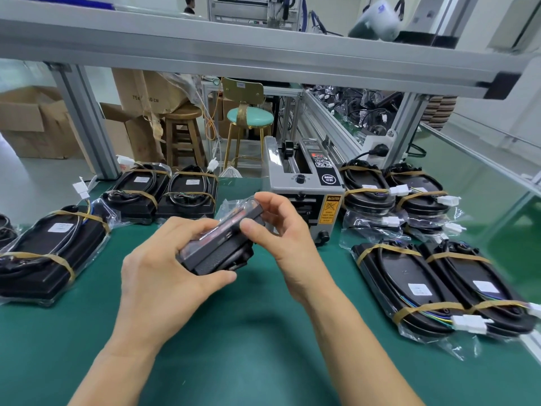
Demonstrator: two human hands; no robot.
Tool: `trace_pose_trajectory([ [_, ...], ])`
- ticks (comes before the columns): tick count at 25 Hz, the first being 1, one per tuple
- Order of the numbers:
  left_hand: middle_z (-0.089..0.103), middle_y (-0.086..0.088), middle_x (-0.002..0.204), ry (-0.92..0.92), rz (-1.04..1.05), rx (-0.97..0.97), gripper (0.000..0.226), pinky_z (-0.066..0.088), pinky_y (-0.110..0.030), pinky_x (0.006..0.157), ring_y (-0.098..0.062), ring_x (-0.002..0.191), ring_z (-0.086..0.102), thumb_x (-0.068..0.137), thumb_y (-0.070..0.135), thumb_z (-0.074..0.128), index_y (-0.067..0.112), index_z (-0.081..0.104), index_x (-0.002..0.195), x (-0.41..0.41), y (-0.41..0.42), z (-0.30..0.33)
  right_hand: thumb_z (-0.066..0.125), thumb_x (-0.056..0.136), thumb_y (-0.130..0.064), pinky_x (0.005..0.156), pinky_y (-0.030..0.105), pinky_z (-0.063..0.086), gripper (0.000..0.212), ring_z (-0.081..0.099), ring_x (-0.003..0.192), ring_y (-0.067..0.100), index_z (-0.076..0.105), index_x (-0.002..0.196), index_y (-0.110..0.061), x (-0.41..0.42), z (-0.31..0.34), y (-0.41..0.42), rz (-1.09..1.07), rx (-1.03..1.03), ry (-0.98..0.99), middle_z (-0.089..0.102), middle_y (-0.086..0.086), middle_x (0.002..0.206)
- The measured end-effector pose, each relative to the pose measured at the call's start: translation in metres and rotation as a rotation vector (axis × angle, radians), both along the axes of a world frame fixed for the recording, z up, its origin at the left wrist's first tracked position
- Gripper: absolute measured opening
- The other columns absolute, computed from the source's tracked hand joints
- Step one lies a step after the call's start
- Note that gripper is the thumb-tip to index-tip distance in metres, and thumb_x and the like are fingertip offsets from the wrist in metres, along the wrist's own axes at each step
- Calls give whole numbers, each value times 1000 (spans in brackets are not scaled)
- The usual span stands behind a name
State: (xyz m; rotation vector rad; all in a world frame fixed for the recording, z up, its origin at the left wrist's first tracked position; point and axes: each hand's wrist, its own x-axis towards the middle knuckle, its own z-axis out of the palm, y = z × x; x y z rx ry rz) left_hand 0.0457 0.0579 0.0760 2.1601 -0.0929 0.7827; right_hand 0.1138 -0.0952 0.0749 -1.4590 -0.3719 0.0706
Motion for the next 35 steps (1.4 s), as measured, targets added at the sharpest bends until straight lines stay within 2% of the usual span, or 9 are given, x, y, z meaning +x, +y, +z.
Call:
trace_pose_trajectory([
  [6,64,24,96,-62,16,-31,62,38,-4,81,6,89,58,41,35,87,39,65,99,1,2,-7,70,85,-23,94,23,43,35,53,108,4,55,116,-29,-2,-7,9,-141,-8,30,58,-6,117],
  [8,68,24,95,-106,-26,-276,65,44,-6,84,9,87,61,36,31,92,38,68,96,0,13,-12,70,81,-34,105,19,36,56,43,127,0,46,132,-32,2,-11,-5,-37,-21,62,50,-11,136],
  [11,74,12,94,-127,-231,-723,69,54,-16,78,-3,85,69,32,8,85,31,74,96,5,28,-23,83,62,-33,106,7,28,103,33,133,-11,25,147,-41,7,-11,-27,204,-351,-55,38,-21,146],
  [15,72,3,107,35,-462,-936,68,55,-23,81,-10,96,68,40,4,75,25,73,104,8,35,-41,87,59,-15,89,22,50,76,62,104,2,53,124,-34,11,3,-31,191,-492,-191,64,-17,112],
  [18,58,11,133,168,-404,-682,97,39,-32,105,-7,125,51,34,18,87,35,59,125,6,48,-41,86,59,-11,93,32,48,63,58,102,9,57,112,-30,13,8,-33,31,-645,-335,62,-15,105],
  [22,49,13,142,65,-360,-364,76,32,-26,110,-7,136,38,61,32,79,39,52,131,5,51,-32,85,62,-13,93,33,41,60,48,101,11,57,112,-30,17,5,-27,47,-856,-474,56,-17,105],
  [29,68,1,119,160,-405,-552,57,44,-22,100,-15,116,60,56,7,77,21,68,111,4,52,-48,85,62,-17,96,33,28,58,45,100,10,59,112,-30,27,-14,-12,71,-861,-557,58,-14,104],
  [33,71,10,109,138,-273,-502,59,45,-14,95,-8,105,65,53,10,78,39,70,103,5,47,-57,77,63,-16,114,38,0,75,31,128,3,49,131,-32,22,-37,-17,-72,-940,-594,46,-15,129],
  [35,71,14,108,101,-213,-469,58,44,-13,95,-5,103,65,55,13,79,43,69,103,4,38,-60,69,65,-8,114,39,9,74,33,130,4,49,133,-31,22,-45,-31,-312,-845,-439,43,-14,132],
])
